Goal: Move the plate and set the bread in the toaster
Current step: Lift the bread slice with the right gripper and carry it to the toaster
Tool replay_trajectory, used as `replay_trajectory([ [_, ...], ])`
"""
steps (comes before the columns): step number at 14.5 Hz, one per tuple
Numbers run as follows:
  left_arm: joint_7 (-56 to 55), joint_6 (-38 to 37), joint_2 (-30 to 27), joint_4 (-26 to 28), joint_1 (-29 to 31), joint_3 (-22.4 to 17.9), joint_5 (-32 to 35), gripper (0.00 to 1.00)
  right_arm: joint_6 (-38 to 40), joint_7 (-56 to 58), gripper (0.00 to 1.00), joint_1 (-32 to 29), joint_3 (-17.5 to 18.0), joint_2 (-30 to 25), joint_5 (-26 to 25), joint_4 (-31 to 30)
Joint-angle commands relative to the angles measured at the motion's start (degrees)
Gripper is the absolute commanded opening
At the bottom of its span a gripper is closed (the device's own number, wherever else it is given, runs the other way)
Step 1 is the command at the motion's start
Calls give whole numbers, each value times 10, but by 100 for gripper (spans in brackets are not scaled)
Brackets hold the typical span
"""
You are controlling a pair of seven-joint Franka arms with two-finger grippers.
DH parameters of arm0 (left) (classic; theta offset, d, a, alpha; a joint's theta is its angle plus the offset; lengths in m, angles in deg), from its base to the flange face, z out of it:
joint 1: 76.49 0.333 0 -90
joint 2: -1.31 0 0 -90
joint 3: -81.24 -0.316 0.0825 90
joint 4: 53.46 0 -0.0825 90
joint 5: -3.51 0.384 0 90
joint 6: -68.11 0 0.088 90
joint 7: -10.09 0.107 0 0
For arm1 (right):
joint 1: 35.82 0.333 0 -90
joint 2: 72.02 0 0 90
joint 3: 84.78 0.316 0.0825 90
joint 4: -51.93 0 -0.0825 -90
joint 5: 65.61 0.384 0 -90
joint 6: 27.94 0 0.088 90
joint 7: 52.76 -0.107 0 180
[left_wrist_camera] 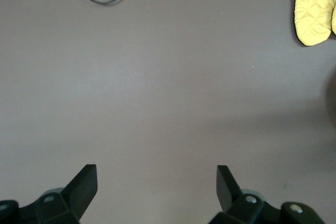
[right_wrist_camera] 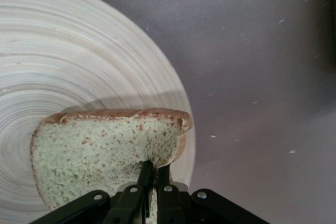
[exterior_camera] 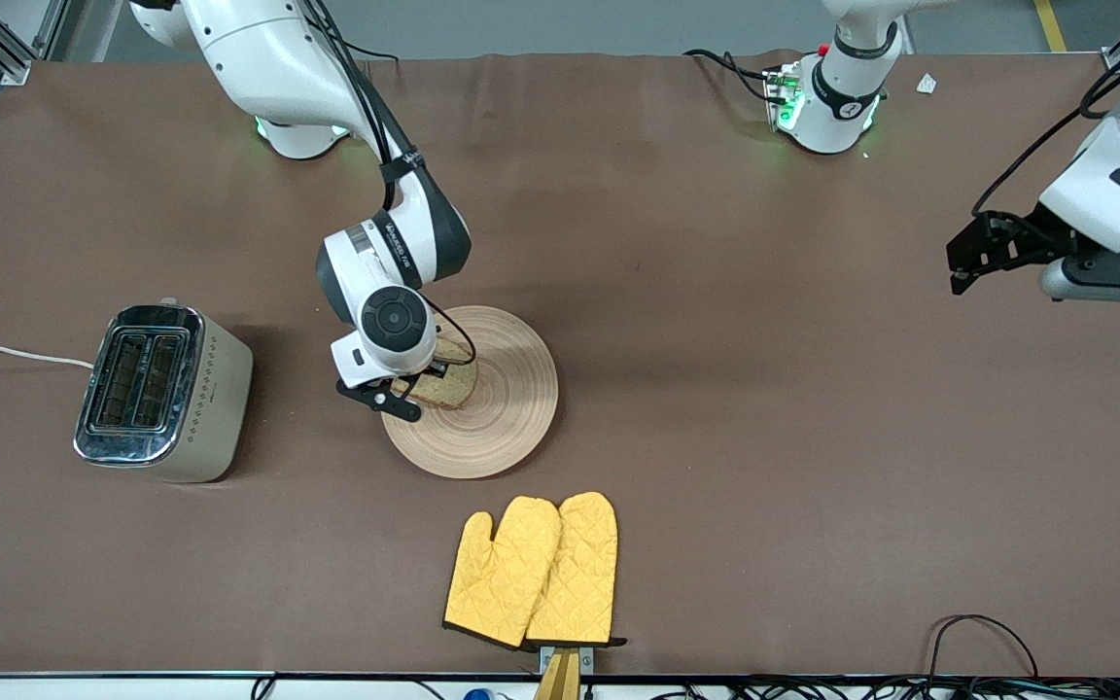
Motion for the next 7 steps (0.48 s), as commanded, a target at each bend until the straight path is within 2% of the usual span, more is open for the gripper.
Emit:
replay_trajectory([
  [1, -4, 31, -52, 70, -39, -54, -18, 100, 73, 43, 0, -7, 2, 6, -47, 57],
  [4, -10, 62, -92, 120, -68, -86, -18, 100, 160, 117, 0, -7, 3, 5, -153, 103],
  [7, -12, 68, -96, 128, -97, -118, -16, 100, 239, 179, 0, -12, 1, 5, -257, 136],
])
